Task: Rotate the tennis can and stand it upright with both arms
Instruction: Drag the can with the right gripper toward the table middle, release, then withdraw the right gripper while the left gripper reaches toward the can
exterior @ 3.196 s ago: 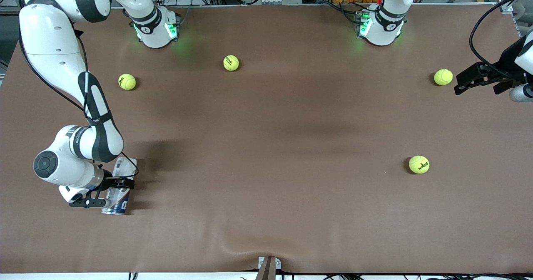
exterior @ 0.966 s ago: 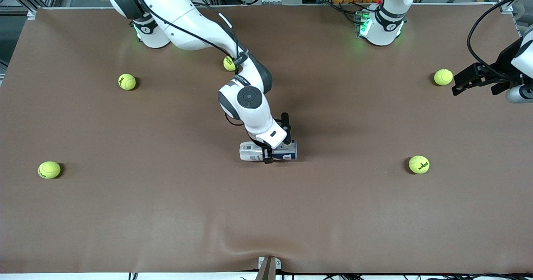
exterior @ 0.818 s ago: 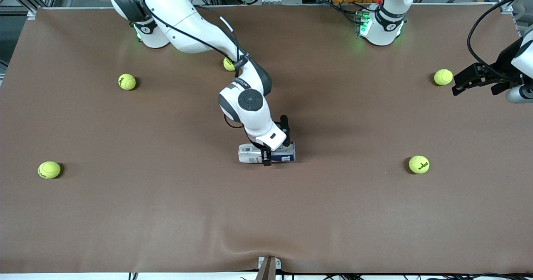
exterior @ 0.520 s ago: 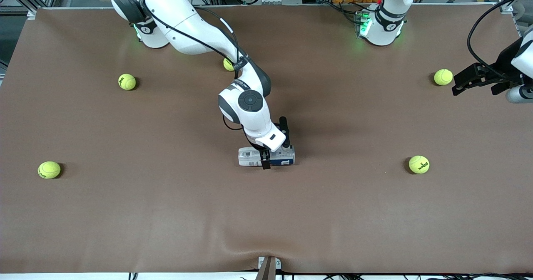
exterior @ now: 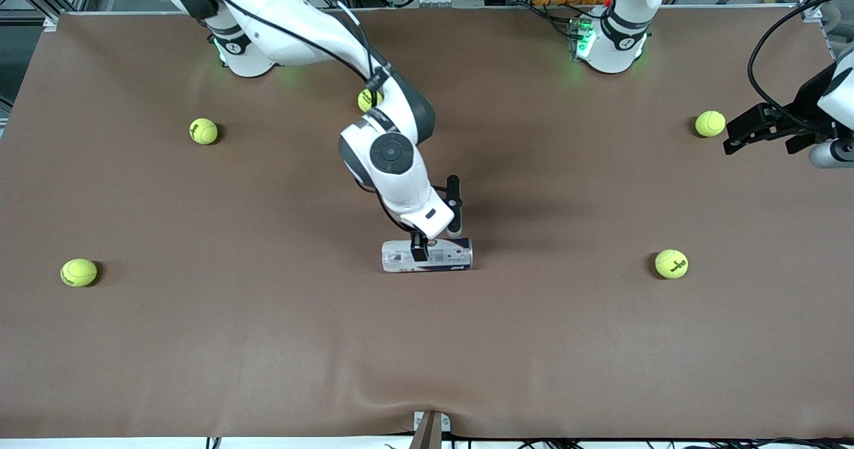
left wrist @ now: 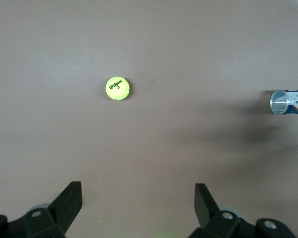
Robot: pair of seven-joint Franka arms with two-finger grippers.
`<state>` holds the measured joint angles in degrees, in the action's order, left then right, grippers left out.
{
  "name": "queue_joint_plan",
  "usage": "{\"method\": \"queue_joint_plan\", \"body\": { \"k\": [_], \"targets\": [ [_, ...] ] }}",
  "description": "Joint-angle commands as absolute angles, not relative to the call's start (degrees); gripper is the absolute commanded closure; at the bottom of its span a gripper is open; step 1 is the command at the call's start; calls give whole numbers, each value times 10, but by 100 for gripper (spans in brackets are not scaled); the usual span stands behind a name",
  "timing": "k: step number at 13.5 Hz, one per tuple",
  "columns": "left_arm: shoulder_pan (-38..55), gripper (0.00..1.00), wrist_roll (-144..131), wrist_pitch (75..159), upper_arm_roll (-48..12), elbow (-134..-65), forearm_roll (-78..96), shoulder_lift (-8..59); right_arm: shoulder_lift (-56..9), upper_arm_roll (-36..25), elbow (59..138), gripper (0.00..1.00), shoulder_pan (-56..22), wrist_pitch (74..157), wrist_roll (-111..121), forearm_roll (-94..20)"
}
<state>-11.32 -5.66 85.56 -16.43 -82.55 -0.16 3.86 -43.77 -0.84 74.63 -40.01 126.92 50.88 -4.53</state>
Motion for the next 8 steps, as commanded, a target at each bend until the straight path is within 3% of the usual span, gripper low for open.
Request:
{"method": "queue_joint_plan", "body": {
  "k": [1, 8],
  "targets": [
    [-115, 0, -56, 858, -165, -817, 8, 44, -398, -1, 766, 0, -351, 1259, 479, -65],
    [-116, 0, -50, 892, -163, -817, 7, 83, -364, -4, 769, 0, -230, 1237, 296, -60]
  ]
}}
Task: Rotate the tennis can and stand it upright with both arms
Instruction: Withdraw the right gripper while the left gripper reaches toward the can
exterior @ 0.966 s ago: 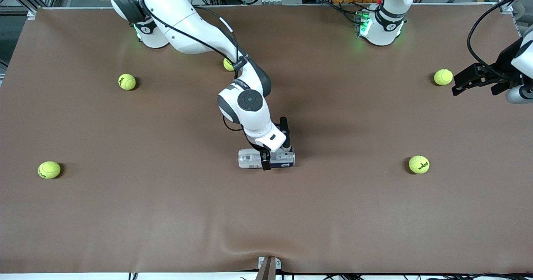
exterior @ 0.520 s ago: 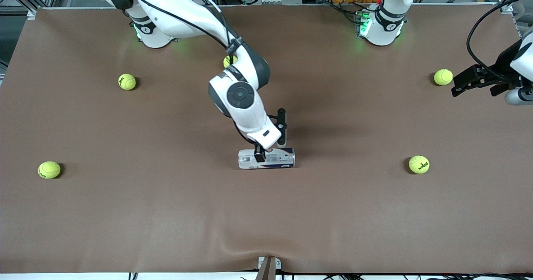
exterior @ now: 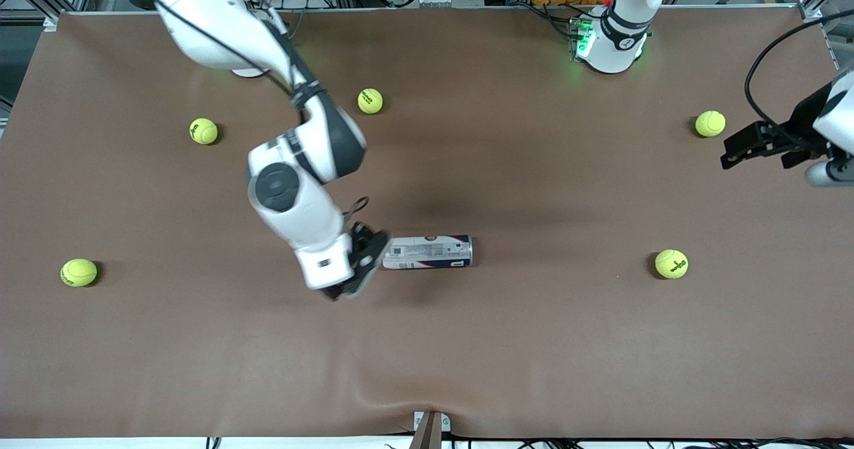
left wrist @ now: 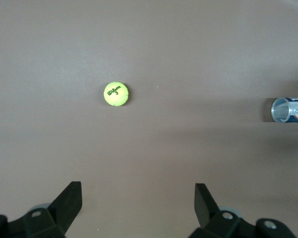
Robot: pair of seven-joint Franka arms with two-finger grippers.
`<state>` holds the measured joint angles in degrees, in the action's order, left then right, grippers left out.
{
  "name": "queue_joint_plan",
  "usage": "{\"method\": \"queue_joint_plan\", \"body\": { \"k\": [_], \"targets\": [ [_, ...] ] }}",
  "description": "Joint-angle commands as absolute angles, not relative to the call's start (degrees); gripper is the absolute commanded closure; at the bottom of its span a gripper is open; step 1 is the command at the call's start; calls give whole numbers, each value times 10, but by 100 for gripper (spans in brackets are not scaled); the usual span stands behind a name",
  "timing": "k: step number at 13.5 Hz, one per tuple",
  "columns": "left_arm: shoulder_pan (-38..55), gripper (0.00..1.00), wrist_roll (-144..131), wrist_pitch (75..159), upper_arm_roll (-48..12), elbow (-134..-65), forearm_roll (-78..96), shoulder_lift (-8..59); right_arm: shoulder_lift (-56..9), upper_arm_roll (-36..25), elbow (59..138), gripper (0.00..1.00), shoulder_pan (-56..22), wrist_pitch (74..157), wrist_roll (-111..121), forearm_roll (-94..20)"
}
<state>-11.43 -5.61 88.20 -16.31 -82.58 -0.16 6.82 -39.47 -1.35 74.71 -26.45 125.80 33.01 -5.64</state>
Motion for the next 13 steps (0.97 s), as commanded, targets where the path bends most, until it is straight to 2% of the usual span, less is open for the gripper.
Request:
{"method": "queue_joint_plan", "body": {
  "k": [1, 5, 10, 13],
  "targets": [
    [-116, 0, -49, 899, -163, -817, 8, 87, -358, -4, 769, 0, -211, 1220, 281, -58],
    [-107, 0, -48, 921, -169, -817, 17, 97, -333, -16, 770, 0, -160, 1198, 266, -55],
    [-90, 0, -49, 926, -170, -817, 83, 138, -280, -98, 770, 0, -157, 1110, 248, -55],
    [-77, 0, -47, 975, -176, -817, 87, 166, -239, -144, 770, 0, -157, 1049, 246, -55]
  ]
}}
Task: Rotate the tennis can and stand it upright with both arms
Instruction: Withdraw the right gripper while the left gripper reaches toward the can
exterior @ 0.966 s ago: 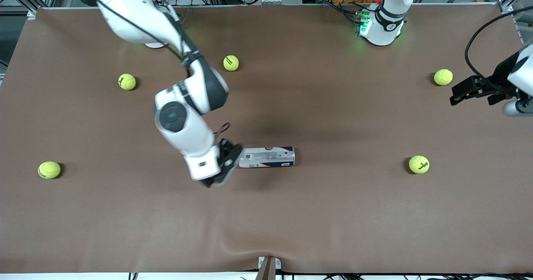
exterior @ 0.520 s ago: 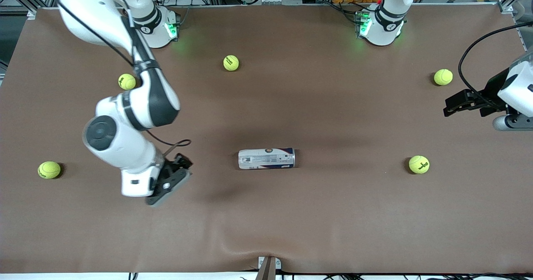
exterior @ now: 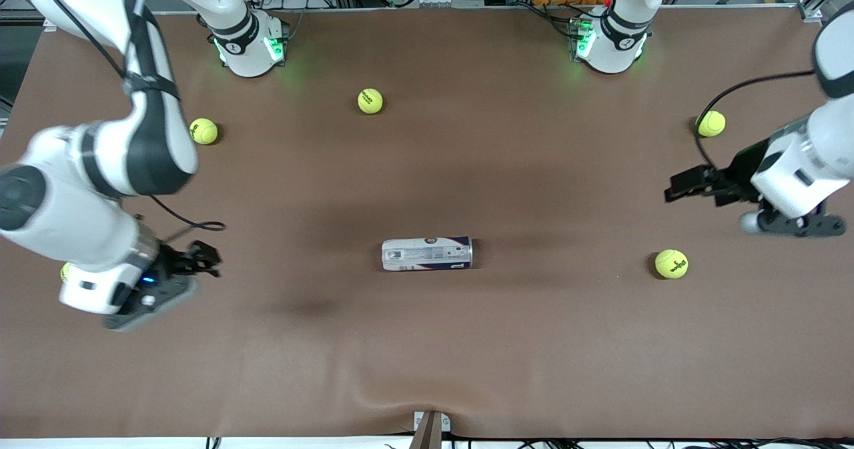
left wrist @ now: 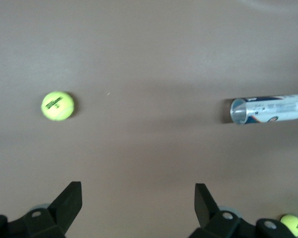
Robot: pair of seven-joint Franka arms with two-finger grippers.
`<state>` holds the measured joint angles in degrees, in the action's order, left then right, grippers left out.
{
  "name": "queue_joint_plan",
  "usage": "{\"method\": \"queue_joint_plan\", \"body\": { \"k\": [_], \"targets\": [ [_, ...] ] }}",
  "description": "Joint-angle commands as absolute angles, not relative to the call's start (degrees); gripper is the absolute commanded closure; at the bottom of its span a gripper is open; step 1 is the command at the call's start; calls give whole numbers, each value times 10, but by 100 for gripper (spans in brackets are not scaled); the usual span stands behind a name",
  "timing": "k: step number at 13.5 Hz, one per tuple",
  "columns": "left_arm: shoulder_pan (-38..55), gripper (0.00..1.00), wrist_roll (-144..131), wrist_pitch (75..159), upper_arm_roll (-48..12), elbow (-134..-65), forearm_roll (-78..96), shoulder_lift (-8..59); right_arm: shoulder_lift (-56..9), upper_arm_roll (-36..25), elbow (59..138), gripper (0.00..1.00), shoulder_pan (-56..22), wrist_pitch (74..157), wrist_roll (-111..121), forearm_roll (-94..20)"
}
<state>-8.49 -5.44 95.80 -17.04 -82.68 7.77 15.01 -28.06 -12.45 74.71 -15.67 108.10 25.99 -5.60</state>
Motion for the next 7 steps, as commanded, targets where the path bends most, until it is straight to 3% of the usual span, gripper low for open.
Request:
{"method": "queue_joint_plan", "body": {
  "k": [1, 7],
  "targets": [
    [-76, 0, -47, 977, -177, -816, 89, 166, -227, -159, 771, 0, -157, 1021, 245, -55],
    [-84, 0, 7, 1021, -176, -818, 225, 214, -146, -217, 798, 0, -156, 958, 242, -55]
  ]
}}
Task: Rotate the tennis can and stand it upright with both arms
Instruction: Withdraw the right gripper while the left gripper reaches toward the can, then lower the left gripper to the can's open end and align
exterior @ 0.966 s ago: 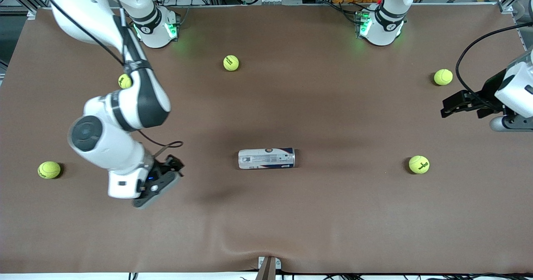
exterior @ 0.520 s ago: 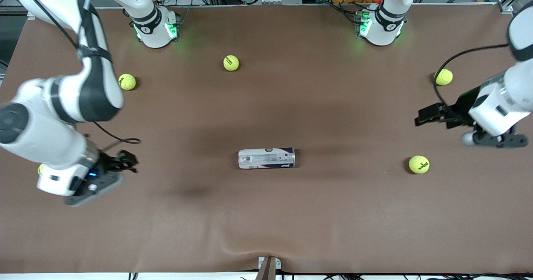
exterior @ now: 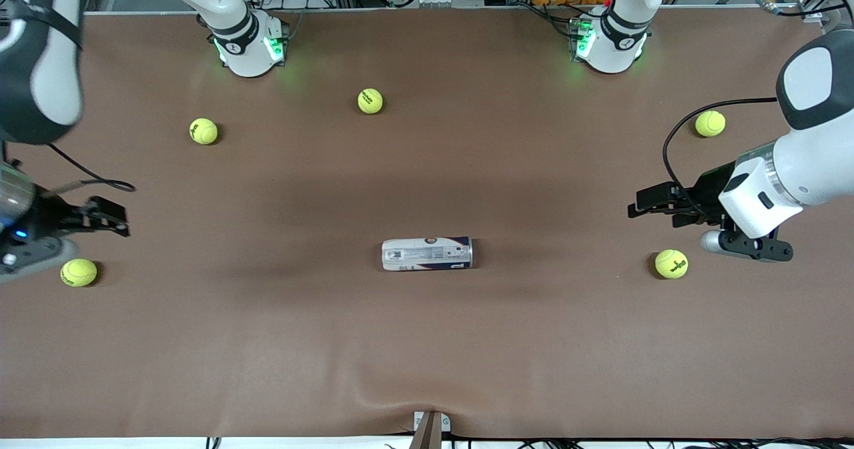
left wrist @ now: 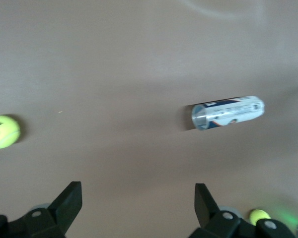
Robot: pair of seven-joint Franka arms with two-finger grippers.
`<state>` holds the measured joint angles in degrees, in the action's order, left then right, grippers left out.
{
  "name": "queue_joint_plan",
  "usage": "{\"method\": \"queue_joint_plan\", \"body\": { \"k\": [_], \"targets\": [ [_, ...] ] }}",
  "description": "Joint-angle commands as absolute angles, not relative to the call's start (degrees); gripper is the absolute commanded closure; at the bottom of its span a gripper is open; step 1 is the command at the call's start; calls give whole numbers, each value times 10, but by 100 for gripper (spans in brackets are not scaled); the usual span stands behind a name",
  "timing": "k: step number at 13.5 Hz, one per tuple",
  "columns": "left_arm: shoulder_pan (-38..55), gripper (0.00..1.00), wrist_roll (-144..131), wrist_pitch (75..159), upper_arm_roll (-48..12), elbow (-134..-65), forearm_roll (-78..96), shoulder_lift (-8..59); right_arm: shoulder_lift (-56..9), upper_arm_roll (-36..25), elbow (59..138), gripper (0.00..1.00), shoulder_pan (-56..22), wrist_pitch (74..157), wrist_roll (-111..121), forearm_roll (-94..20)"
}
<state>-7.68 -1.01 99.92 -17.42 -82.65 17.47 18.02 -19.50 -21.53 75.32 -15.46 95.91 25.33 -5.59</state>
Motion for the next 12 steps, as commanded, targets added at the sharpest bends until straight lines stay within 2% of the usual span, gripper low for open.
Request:
{"method": "queue_joint_plan", "body": {
  "k": [1, 4, 6, 9, 12],
  "targets": [
    [-79, 0, 6, 1032, -175, -818, 271, 229, -118, -212, 818, 0, -143, 955, 230, -55],
    [-62, 0, 0, 1064, -176, -818, 313, 268, -76, -166, 846, 0, -103, 928, 172, -52],
    [-61, 0, 15, 1077, -175, -820, 394, 299, -54, -105, 846, 0, -46, 897, 136, -44],
    [-42, 0, 54, 1124, -176, -824, 430, 336, -13, -40, 858, 0, 14, 870, 105, -16],
    [-29, 0, 69, 1132, -176, -824, 518, 382, 10, -32, 875, 0, 32, 843, 88, -13]
  ]
}}
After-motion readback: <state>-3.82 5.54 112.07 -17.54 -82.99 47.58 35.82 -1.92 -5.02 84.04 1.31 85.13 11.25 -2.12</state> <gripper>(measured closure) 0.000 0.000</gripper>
